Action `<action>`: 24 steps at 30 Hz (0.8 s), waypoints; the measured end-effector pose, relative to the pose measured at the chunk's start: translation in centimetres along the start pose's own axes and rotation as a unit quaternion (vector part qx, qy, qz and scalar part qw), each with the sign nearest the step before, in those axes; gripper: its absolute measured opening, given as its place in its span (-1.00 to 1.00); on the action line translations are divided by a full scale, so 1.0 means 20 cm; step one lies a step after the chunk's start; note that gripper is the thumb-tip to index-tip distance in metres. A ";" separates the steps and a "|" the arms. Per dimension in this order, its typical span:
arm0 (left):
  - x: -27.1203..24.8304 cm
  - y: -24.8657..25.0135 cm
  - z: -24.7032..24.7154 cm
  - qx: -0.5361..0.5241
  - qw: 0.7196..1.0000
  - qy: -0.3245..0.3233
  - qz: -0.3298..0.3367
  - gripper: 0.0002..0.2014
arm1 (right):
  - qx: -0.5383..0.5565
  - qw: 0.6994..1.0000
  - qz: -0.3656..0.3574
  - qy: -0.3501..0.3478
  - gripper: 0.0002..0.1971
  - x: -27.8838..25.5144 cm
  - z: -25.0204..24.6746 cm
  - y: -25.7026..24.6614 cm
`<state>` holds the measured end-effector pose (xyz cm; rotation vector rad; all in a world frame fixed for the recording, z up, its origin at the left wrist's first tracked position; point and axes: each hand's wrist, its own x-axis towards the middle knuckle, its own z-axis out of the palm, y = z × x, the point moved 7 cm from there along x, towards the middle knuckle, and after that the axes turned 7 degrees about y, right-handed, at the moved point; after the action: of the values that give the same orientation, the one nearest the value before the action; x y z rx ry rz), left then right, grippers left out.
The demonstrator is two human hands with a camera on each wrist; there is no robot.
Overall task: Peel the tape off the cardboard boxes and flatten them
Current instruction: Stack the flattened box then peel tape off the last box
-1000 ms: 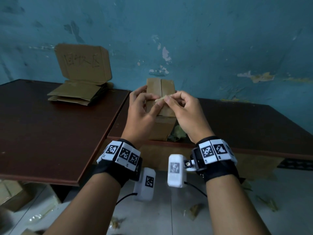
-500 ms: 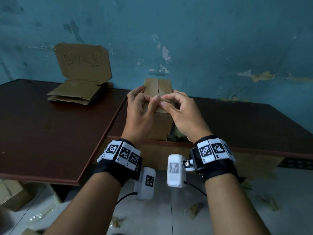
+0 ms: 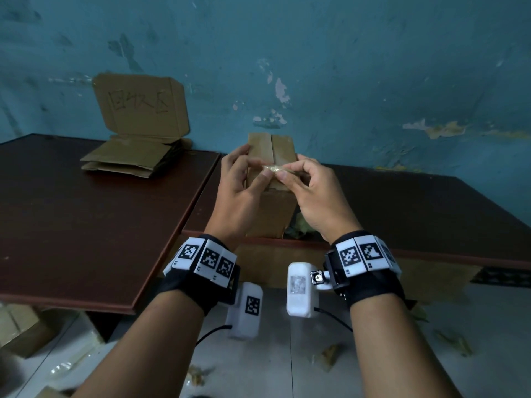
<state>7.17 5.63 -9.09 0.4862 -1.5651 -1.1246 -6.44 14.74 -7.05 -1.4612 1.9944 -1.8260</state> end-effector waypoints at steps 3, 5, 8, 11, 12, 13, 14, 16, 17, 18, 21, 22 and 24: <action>0.01 -0.01 -0.01 0.032 0.999 0.009 0.022 -0.88 | -0.004 1.000 -0.004 -0.001 -0.84 0.00 0.01 0.00; 0.02 -0.01 -0.01 0.051 0.998 0.012 0.033 -0.89 | -0.005 1.000 -0.005 -0.001 -0.83 0.00 0.01 0.00; 0.02 0.00 -0.02 0.067 0.997 0.017 0.037 -0.89 | 0.005 1.000 -0.009 -0.010 -0.84 0.00 0.02 0.00; 0.01 0.01 -0.02 0.063 0.997 0.023 0.035 -0.88 | 0.024 0.999 -0.009 -0.020 -0.88 0.00 0.03 -0.02; 0.01 0.01 -0.02 0.061 0.997 0.025 0.035 -0.89 | 0.028 0.999 -0.011 -0.019 -0.90 -0.01 0.03 -0.03; 0.01 0.00 -0.02 0.060 0.997 0.028 0.034 -0.90 | 0.032 0.999 -0.013 -0.016 -0.92 -0.01 0.03 -0.04; 0.01 0.00 -0.02 0.058 0.997 0.031 0.033 -0.92 | 0.041 0.999 -0.013 -0.015 -0.94 -0.01 0.03 -0.04; 0.01 -0.01 -0.03 0.045 0.998 0.042 0.027 -0.96 | 0.072 0.997 -0.011 -0.025 -0.86 -0.02 0.03 -0.06; 0.01 -0.02 -0.03 0.029 0.998 0.045 0.020 -0.95 | 0.086 0.996 -0.007 -0.030 -0.78 -0.02 0.02 -0.06; 0.01 -0.02 -0.04 0.008 0.999 0.048 0.012 -0.92 | 0.091 0.995 -0.002 -0.033 -0.73 -0.02 0.02 -0.06; 0.00 0.00 -0.03 -0.028 0.999 0.046 0.007 -0.85 | 0.086 0.996 0.010 -0.031 -0.74 -0.02 0.02 -0.05; 0.00 0.00 -0.03 -0.028 0.999 0.043 0.003 -0.86 | 0.077 0.997 0.009 -0.024 -0.78 -0.02 0.02 -0.04; 0.00 0.02 -0.03 -0.045 0.998 0.033 -0.027 -0.84 | 0.044 0.999 -0.002 -0.004 -0.86 -0.02 0.03 -0.03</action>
<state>7.73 5.53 -8.83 0.5028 -1.4460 -1.2031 -5.54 14.68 -6.90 -1.4465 1.8839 -1.8814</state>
